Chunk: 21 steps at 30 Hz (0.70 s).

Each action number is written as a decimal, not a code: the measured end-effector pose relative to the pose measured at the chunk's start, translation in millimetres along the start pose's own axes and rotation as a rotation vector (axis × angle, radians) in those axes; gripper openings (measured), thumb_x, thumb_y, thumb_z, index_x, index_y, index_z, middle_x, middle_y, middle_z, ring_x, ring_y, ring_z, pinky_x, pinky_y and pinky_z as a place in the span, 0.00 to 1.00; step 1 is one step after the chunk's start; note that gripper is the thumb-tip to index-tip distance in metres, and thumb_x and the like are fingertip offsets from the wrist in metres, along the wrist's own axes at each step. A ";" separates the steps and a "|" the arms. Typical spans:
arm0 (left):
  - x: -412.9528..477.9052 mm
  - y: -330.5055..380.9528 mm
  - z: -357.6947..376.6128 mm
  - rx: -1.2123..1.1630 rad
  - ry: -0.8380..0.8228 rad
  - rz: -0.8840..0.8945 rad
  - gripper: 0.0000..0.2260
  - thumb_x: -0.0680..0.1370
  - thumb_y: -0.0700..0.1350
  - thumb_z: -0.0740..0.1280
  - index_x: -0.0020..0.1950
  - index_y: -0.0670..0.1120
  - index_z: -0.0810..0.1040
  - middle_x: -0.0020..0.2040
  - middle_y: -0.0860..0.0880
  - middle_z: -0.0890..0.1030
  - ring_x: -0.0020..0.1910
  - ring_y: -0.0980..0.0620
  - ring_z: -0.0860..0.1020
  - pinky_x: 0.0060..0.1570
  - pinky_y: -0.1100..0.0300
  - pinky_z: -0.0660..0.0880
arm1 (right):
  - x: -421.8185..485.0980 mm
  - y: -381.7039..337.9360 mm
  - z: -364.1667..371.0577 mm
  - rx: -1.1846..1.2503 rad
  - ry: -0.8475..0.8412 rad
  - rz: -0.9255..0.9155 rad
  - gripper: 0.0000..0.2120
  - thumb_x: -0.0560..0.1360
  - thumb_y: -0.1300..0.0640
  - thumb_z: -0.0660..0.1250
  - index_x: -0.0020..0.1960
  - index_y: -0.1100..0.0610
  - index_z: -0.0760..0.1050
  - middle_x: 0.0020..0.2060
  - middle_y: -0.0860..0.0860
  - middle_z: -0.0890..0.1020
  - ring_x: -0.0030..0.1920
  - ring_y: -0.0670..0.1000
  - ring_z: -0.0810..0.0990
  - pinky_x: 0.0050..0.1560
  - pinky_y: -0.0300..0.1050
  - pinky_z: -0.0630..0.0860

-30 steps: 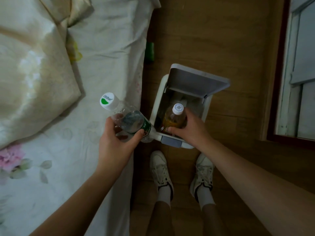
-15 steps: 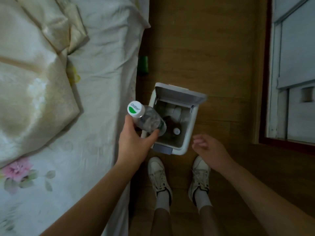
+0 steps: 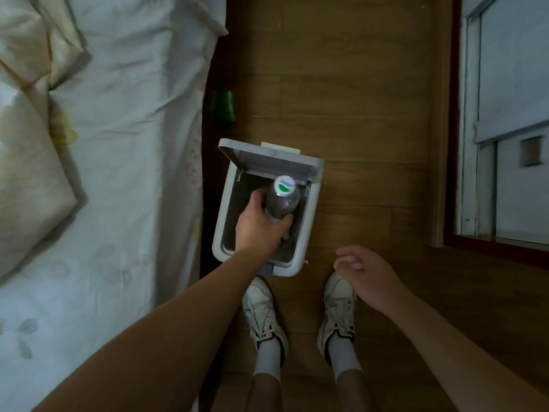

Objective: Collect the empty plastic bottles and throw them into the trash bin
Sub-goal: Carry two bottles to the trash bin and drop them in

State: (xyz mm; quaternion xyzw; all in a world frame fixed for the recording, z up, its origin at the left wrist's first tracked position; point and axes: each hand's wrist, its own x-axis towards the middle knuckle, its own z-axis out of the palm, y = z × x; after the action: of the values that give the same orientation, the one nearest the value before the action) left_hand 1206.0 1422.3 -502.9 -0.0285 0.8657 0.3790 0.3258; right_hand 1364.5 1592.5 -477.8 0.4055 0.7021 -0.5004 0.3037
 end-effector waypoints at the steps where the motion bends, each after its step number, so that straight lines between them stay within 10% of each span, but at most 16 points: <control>1: 1.2 -2.0 5.5 0.030 -0.013 -0.009 0.24 0.72 0.54 0.74 0.66 0.56 0.72 0.57 0.55 0.80 0.60 0.51 0.78 0.60 0.49 0.76 | 3.1 1.7 -1.4 0.004 0.002 0.004 0.13 0.79 0.51 0.66 0.63 0.50 0.76 0.51 0.43 0.81 0.51 0.39 0.78 0.47 0.35 0.71; 8: -19.1 -22.4 -11.0 0.166 -0.032 -0.090 0.15 0.78 0.56 0.67 0.62 0.51 0.78 0.47 0.57 0.79 0.46 0.57 0.77 0.38 0.65 0.69 | -1.1 -8.0 -8.4 -0.026 -0.022 -0.010 0.16 0.79 0.51 0.66 0.66 0.53 0.76 0.53 0.44 0.81 0.52 0.40 0.78 0.44 0.34 0.71; 21: -66.6 -31.4 -108.2 0.269 -0.045 -0.058 0.08 0.80 0.56 0.63 0.54 0.56 0.79 0.44 0.58 0.81 0.43 0.60 0.79 0.40 0.61 0.74 | -21.5 -76.5 -6.4 -0.115 0.078 -0.189 0.17 0.78 0.49 0.67 0.67 0.49 0.73 0.53 0.40 0.79 0.48 0.37 0.77 0.42 0.35 0.73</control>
State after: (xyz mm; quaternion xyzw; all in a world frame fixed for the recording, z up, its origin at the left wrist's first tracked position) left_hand 1209.0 1313.8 -429.7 -0.0010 0.9000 0.2506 0.3566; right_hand 1308.0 1579.8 -423.0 0.3388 0.7760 -0.4693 0.2505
